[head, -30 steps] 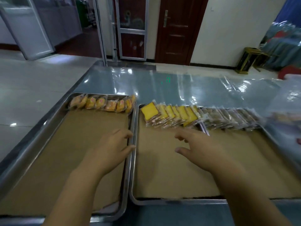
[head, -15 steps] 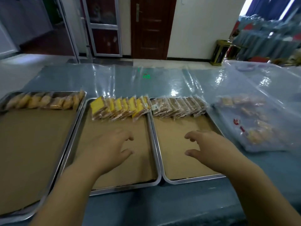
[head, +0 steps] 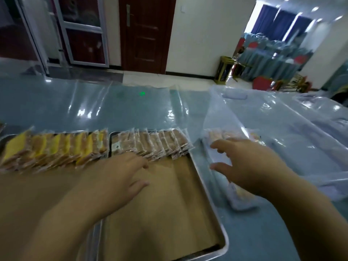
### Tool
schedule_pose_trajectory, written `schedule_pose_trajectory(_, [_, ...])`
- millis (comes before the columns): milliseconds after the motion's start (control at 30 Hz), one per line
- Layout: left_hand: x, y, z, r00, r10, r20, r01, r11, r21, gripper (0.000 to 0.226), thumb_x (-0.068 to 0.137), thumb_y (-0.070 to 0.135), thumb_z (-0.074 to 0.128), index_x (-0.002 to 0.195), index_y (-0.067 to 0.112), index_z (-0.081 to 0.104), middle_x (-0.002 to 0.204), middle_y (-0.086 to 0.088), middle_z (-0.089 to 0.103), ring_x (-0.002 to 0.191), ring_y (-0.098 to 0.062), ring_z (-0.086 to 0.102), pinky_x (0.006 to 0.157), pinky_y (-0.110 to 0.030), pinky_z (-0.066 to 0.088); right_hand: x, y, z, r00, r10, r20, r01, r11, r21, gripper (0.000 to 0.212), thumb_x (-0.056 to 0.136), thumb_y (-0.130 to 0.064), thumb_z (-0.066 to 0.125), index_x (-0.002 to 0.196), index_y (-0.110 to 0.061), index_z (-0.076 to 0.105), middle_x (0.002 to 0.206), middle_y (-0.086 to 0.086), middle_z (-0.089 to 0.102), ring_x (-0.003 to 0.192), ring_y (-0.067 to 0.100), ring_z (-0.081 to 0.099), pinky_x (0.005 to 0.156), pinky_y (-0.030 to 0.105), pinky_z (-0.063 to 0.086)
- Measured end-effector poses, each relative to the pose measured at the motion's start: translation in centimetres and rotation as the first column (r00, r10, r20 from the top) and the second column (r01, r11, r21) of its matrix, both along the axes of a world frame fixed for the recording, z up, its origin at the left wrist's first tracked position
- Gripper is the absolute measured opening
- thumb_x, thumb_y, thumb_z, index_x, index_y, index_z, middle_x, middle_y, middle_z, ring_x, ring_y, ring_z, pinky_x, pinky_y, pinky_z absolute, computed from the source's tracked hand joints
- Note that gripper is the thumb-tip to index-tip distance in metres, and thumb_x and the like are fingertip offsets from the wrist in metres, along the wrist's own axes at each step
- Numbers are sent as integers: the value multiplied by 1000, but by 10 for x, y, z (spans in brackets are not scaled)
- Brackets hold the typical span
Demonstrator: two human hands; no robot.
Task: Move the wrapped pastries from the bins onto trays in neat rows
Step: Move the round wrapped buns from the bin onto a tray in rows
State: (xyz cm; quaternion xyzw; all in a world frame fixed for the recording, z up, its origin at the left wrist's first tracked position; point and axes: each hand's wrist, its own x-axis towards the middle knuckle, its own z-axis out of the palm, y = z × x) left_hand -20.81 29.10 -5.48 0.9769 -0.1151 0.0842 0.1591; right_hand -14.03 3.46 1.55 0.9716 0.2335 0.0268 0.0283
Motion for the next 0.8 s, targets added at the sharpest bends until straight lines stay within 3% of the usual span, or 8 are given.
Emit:
schedule_pose_trajectory(200, [62,-71,45,985,-83,152,76,996,50,27,81,47,55,98,28,64,90,10,66,76,-14,63,56,-25,43,57,-65,26,997,-19,81,13,997,76,44,84,-58,51,123,-38,49,116,-14,61,96,13,60,71,28,45])
schedule_pose_trajectory(300, [86,-111,58,969,-168,182,159,985,62,27,79,44,57,95,24,66,87,7,67,77,-20,65,58,-41,53,83,-106,30,996,-54,74,47,995,93,42,83,-55,53,121,-38,51,113,-13,62,95,14,59,70,30,46])
schedule_pose_trajectory(433, [115,-163,70,952,-233,196,217,971,99,39,78,51,43,95,25,66,85,7,66,74,-22,65,56,-40,53,121,-162,26,998,-60,2,60,995,75,40,83,-54,54,120,-38,51,109,-13,62,92,10,57,77,33,52])
schedule_pose_trajectory(500, [131,-191,73,941,-275,195,243,955,172,37,78,50,47,94,23,66,85,4,67,72,-23,65,54,-41,53,141,-188,20,998,-49,-49,50,998,27,43,81,-57,52,120,-38,51,109,-13,62,93,10,57,79,35,53])
schedule_pose_trajectory(667, [171,-267,67,924,-376,74,337,889,311,31,81,47,56,100,23,62,91,2,65,74,-22,63,56,-33,48,186,-238,-5,973,87,-213,-125,978,-167,43,83,-52,57,122,-37,48,116,-8,59,99,14,57,82,35,51])
schedule_pose_trajectory(733, [191,-296,58,930,-368,-26,345,844,410,34,84,52,50,110,31,51,105,7,59,88,-18,59,64,-32,44,201,-249,-15,938,149,-313,-230,942,-243,47,82,-46,64,124,-33,48,117,-5,59,102,16,57,86,35,50])
schedule_pose_trajectory(800, [210,-321,46,926,-290,-240,374,789,487,37,86,52,50,118,33,43,114,6,55,98,-19,56,71,-33,42,212,-256,-27,893,176,-414,-332,879,-342,51,81,-39,69,127,-27,50,119,-2,60,104,18,56,87,31,47])
